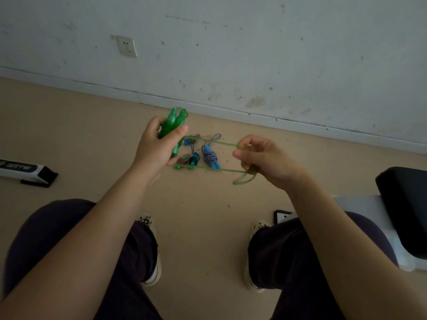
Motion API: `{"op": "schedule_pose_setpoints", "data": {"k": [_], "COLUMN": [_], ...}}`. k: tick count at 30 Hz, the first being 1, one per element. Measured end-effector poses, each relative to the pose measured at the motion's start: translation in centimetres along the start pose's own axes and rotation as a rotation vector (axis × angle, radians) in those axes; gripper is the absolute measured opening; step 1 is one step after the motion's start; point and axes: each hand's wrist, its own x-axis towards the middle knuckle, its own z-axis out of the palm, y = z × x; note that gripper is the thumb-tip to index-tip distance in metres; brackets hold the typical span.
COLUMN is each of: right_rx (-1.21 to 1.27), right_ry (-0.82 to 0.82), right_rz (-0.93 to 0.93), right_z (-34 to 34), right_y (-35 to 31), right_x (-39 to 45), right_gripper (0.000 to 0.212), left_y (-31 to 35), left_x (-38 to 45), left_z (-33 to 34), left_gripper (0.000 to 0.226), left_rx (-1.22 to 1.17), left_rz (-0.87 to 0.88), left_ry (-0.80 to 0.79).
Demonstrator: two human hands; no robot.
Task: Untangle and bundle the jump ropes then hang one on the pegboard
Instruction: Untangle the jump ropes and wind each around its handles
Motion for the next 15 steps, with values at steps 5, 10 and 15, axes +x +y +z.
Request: {"op": "schedule_pose_setpoints", "data": {"k": [5,10,15], "right_rx": [-0.4,-0.606,-0.276], "right_ry": [0.176,0.028,0.134], "right_rz": [0.004,0.05,-0.088], "right_z": [-0.5,-0.9,-1.2], "right_y": [0.0,-0.6,-0.6], "right_x": [0.4,0.0,-0.2], "right_gripper": [0.019,0.039,0.039], "left_y": [-0.3,-0.7,-0.6], "left_x": [-0.2,-0.3,-1.0], "left_z": [-0.5,-0.4,0.6], "left_gripper": [0.023,0.027,0.032], "left_rx": [0.202,0.288,0.219], "left_rz": [0.161,0.163,0.066], "left_ry": [0.044,0.04,-0.106]}}
